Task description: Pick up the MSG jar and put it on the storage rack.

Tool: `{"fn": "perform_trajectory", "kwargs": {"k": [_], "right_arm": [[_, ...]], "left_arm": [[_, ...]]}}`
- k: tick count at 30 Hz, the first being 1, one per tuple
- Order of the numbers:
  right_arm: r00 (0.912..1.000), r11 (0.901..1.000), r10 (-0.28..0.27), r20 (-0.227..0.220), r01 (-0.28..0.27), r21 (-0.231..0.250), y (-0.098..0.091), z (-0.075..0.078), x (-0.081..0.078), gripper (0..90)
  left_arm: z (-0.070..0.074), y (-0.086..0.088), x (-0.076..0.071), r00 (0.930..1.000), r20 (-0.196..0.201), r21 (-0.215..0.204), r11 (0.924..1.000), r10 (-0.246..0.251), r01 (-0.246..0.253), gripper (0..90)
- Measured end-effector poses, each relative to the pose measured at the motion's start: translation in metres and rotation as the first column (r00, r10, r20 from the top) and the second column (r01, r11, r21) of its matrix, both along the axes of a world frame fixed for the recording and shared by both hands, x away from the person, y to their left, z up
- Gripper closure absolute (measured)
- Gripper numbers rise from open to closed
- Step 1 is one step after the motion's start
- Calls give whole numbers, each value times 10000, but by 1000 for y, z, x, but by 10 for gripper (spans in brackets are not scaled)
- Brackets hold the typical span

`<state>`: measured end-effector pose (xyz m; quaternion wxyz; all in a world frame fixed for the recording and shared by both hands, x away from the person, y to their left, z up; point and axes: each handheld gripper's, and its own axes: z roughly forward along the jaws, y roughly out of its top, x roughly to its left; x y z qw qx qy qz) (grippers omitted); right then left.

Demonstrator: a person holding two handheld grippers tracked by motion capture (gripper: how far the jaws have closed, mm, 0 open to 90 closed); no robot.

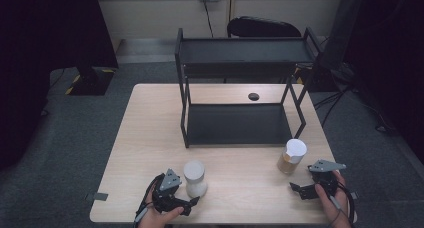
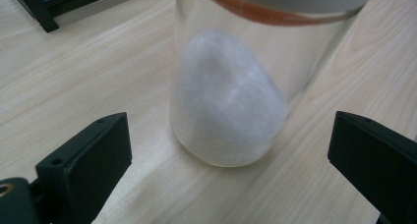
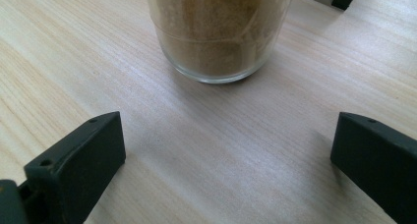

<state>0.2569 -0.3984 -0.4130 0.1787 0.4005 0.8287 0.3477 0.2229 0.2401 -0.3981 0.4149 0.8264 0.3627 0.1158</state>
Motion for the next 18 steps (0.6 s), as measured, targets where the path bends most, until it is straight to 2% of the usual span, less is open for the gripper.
{"fn": "perform_trajectory", "kwargs": {"k": [18], "right_arm": [[10000,10000,1,1,-1,2,0,0,0,0]], "left_arm": [[3,2,1,10000,-43,-224,9997,0,-1,22]]}}
